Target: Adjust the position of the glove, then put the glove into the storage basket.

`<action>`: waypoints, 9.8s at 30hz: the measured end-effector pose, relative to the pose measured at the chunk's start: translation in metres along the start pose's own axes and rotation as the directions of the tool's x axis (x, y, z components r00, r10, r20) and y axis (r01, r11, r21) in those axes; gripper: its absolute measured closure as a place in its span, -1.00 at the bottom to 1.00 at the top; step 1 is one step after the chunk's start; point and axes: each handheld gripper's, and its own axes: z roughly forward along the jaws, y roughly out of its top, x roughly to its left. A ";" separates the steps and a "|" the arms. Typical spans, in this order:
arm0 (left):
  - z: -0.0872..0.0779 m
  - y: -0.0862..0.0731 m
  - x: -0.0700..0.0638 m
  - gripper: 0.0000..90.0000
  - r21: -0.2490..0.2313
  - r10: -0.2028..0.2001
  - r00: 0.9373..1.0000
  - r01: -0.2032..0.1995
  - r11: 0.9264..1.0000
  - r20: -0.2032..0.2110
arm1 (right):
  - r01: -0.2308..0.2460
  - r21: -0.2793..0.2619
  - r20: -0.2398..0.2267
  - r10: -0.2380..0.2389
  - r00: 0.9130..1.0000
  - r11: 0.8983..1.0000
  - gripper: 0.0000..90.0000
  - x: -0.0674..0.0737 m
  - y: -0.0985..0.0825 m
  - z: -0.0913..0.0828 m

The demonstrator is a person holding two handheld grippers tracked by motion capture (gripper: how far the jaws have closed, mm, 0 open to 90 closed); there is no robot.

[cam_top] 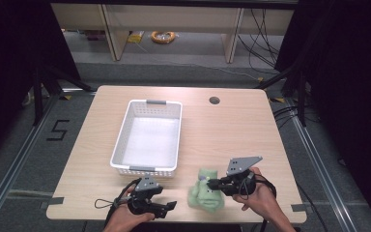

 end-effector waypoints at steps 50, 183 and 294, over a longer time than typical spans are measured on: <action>0.090 0.090 -0.023 -0.10 0.064 0.146 0.964 -0.164 0.984 0.223 | -0.219 0.159 0.127 0.200 0.972 0.963 0.26 0.039 -0.060 0.004; 0.065 0.013 -0.029 0.32 0.053 -0.203 0.967 0.197 0.979 0.153 | -0.442 0.091 0.076 0.436 0.897 0.892 0.12 -0.007 -0.058 0.023; -0.059 0.086 0.128 0.61 0.035 -0.257 0.966 0.256 0.966 0.026 | -0.310 0.130 0.006 0.311 0.950 0.942 0.68 -0.045 0.161 0.102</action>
